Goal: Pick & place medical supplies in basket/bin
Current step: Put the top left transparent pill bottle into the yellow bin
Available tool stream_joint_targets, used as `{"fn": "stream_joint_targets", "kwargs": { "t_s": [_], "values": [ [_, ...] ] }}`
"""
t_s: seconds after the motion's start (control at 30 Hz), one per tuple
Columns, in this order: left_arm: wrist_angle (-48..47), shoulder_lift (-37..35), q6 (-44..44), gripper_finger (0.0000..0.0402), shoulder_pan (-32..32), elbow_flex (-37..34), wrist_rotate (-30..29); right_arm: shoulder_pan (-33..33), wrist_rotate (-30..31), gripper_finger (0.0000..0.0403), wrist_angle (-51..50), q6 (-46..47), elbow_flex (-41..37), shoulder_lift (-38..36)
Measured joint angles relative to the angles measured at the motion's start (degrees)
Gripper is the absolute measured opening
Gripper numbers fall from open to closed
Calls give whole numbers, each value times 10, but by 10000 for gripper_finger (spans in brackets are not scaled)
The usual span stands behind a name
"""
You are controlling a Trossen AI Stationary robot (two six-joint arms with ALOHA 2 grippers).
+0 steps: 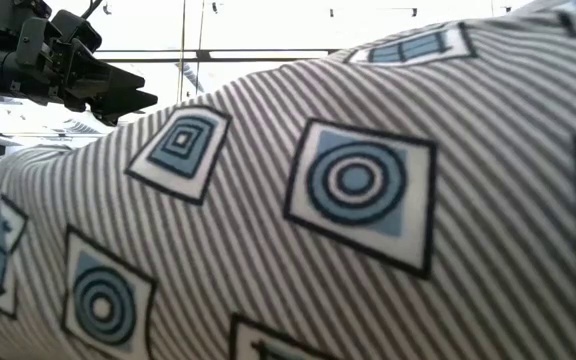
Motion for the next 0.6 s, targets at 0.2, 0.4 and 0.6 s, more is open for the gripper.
{"fn": "stream_joint_targets", "kwargs": {
  "t_s": [0.2,0.4,0.6],
  "values": [
    [0,0,0,238,0,0,0,0,91,241,62,-10,0,0],
    [7,0,0,238,0,0,0,-1,253,235,173,-79,0,0],
    [23,0,0,238,0,0,0,-8,448,235,321,-209,0,0]
  ]
}}
